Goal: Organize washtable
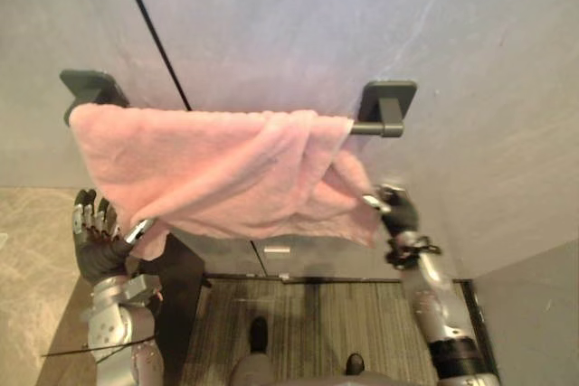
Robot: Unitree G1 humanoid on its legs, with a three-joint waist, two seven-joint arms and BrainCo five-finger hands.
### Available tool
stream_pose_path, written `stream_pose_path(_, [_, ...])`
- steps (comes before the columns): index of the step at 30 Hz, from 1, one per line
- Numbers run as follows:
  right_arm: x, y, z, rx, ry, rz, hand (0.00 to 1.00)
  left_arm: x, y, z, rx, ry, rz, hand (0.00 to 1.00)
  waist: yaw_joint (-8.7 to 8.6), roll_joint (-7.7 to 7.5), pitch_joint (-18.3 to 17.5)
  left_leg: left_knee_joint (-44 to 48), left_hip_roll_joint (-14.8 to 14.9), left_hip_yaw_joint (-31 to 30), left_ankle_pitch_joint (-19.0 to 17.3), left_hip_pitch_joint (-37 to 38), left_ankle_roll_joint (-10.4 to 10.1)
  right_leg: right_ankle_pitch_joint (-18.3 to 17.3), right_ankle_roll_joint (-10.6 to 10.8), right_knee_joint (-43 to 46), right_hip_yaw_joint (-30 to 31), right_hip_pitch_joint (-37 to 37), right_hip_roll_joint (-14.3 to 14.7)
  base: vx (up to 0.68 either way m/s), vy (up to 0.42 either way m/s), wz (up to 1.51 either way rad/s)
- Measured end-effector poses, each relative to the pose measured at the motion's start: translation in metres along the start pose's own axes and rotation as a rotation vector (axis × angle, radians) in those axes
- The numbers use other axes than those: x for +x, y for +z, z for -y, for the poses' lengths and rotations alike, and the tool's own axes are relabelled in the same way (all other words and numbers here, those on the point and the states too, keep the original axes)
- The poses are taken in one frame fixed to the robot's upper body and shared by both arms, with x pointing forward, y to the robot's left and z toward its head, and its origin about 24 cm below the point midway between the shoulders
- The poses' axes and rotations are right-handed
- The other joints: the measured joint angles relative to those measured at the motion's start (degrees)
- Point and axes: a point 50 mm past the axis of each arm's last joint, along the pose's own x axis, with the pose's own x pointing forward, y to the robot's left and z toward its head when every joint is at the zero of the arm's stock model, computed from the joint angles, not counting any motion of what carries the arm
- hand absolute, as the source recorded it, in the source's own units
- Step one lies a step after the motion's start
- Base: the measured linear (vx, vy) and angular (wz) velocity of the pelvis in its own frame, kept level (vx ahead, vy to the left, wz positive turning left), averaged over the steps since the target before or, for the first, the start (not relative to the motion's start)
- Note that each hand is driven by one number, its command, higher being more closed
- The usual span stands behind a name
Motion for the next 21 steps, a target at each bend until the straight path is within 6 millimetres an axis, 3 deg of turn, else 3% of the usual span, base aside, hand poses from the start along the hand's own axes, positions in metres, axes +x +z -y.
stream_pose_path(3, [-0.013,0.016,0.037,-0.052,-0.133,0.033,0.00,-0.002,0.003,-0.010,0.102,-0.117,-0.046,0.00,-0.99,-0.05,0.0,0.0,-0.1,0.1,0.0,0.9,0.0,0.2,0.4,-0.1,0.4,0.7,-0.1,0.01,-0.002,-0.06])
stream_pose_path(6, [-0.024,0.024,0.058,-0.086,-0.210,0.045,0.00,0.000,0.010,-0.017,0.187,-0.255,-0.077,0.00,-2.35,0.32,-0.3,0.0,-0.1,0.3,0.0,1.1,0.0,0.2,0.4,-0.2,0.6,0.7,-0.1,0.03,-0.009,-0.07])
stream_pose_path(9, [-0.033,0.028,0.071,-0.094,-0.262,0.055,0.00,0.003,0.015,-0.019,0.196,-0.366,-0.106,0.00,-2.46,0.35,-0.3,0.0,0.0,0.9,-0.2,1.8,0.1,0.2,0.4,-0.4,1.3,1.1,-0.1,0.01,-0.003,-0.12])
stream_pose_path(21, [-0.034,0.035,0.075,-0.102,-0.259,0.084,0.00,-0.005,-0.002,-0.011,0.226,-0.626,-0.290,0.00,-2.36,1.37,-3.0,0.0,-0.2,0.9,-0.2,2.1,0.1,0.1,0.1,-0.9,1.4,1.4,-0.2,0.00,0.000,0.00])
